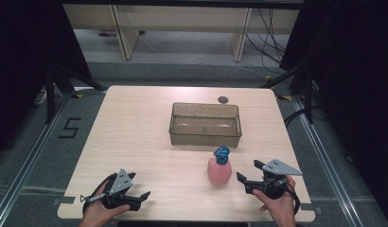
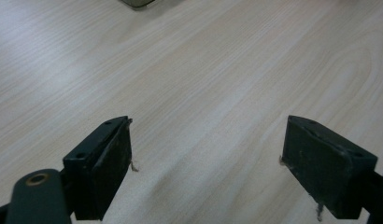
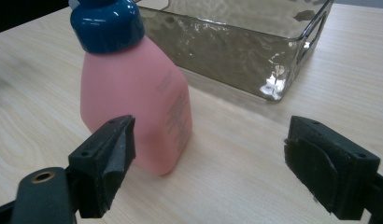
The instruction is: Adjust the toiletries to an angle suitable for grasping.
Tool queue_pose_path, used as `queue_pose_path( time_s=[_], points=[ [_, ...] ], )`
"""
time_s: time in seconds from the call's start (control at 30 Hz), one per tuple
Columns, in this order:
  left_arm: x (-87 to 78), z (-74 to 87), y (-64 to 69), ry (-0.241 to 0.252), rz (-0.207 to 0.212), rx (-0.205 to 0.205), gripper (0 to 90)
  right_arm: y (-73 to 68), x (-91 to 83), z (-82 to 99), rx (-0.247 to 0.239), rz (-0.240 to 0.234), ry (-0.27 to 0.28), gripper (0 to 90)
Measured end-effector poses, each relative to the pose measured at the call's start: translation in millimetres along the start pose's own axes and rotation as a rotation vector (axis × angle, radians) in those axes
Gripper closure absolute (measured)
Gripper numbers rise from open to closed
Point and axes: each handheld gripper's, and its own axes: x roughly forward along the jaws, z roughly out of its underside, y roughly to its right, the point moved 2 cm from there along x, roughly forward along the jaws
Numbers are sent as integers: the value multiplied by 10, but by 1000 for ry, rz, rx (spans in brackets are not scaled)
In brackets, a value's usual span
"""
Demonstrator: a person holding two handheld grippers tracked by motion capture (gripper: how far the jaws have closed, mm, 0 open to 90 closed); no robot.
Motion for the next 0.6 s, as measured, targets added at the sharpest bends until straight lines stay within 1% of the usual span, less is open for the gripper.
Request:
queue_pose_path(
  time_s=[0.07,0.13,0.17,0.33,0.4,0.43,0.5,0.53,0.6],
  points=[
    [5,-1,8,7,6,-6,155,1,-7,-4,-9,7,4,174],
    [-1,-2,0,-1,6,6,155,-14,-15,-6,-13,-3,0,174],
    [-1,-1,0,0,5,5,155,-18,-9,-5,-14,-10,4,174],
    [5,-1,7,7,6,-6,155,-42,-25,-24,-15,-17,17,178],
    [4,1,6,0,-1,-6,155,-50,-23,-27,-20,-17,27,178],
    [3,0,2,-1,-2,1,155,-79,-24,-21,12,-29,18,179],
    [5,-1,-5,0,3,9,155,-87,-9,-17,13,-34,25,180],
    [4,0,1,1,-1,2,155,-83,-10,-15,3,-27,16,180],
    [3,1,4,0,-1,-2,155,-96,-9,-19,13,-38,28,182]
  ],
)
